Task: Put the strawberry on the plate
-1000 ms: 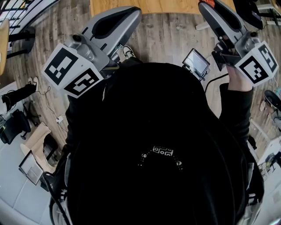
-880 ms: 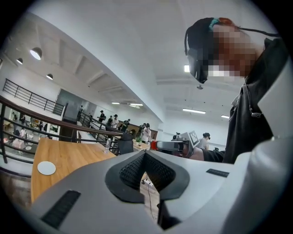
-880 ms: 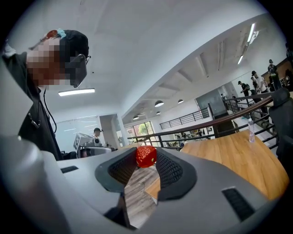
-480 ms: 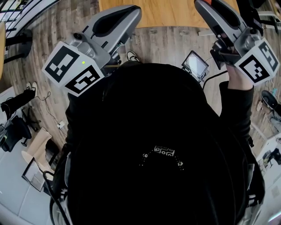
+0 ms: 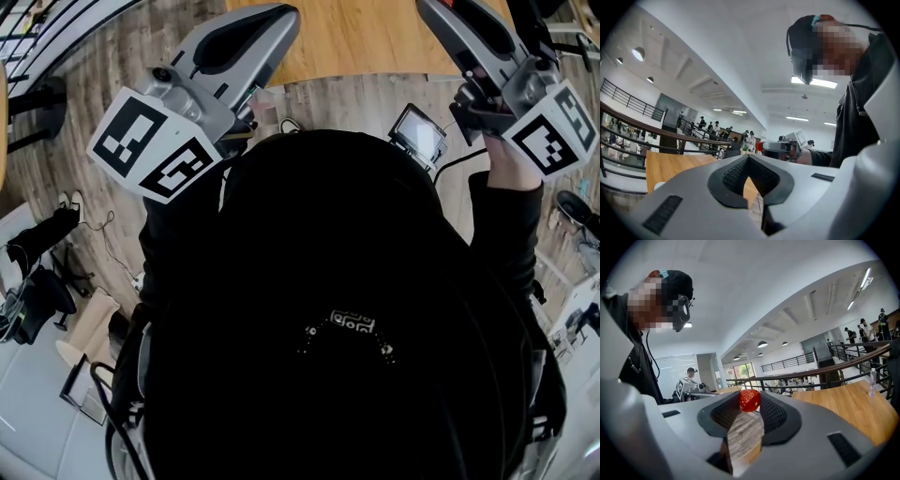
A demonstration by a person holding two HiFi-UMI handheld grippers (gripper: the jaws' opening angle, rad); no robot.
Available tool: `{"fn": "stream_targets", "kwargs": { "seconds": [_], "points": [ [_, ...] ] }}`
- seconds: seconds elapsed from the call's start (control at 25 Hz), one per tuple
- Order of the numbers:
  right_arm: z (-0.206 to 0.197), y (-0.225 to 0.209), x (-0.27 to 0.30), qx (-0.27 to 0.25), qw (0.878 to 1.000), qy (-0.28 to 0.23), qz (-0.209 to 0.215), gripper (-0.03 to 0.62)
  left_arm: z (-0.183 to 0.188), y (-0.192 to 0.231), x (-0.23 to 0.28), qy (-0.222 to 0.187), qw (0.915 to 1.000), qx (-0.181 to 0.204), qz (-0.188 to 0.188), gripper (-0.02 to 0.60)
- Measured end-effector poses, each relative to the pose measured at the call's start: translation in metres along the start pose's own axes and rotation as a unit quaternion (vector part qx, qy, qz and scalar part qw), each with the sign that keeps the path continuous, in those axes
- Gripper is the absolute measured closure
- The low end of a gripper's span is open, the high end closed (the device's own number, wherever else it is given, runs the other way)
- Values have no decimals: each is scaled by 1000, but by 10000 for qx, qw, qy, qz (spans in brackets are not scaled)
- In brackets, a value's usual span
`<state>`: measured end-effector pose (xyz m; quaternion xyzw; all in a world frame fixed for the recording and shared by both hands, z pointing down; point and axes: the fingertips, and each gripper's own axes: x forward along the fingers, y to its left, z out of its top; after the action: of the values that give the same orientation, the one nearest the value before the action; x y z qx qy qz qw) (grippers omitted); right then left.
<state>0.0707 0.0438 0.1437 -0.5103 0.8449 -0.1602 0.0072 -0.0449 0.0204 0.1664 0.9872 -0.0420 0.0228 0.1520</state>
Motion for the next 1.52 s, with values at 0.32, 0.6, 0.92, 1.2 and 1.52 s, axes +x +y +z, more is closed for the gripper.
{"fn": "stream_targets", "kwargs": {
  "seconds": [0.32, 0.6, 0.92, 1.2, 1.52],
  "points": [
    [8, -4, 33, -86, 9999, 58, 45, 453, -5, 32, -4, 130, 9999, -76, -42, 581],
    [-3, -10, 51, 32, 9996, 207, 165, 451, -25, 45, -7, 143, 9993, -331, 56, 581],
    [-2, -14, 68, 39, 9986, 281, 438, 453, -26, 51, -8, 165, 9988, -404, 236, 581],
    [5, -20, 80, 40, 9968, 272, 750, 453, -17, 55, -10, 147, 9979, -373, 511, 581],
    [14, -35, 100, 63, 9945, 278, 1004, 453, -5, 70, -1, 15, 9964, -501, 690, 581]
  ]
}}
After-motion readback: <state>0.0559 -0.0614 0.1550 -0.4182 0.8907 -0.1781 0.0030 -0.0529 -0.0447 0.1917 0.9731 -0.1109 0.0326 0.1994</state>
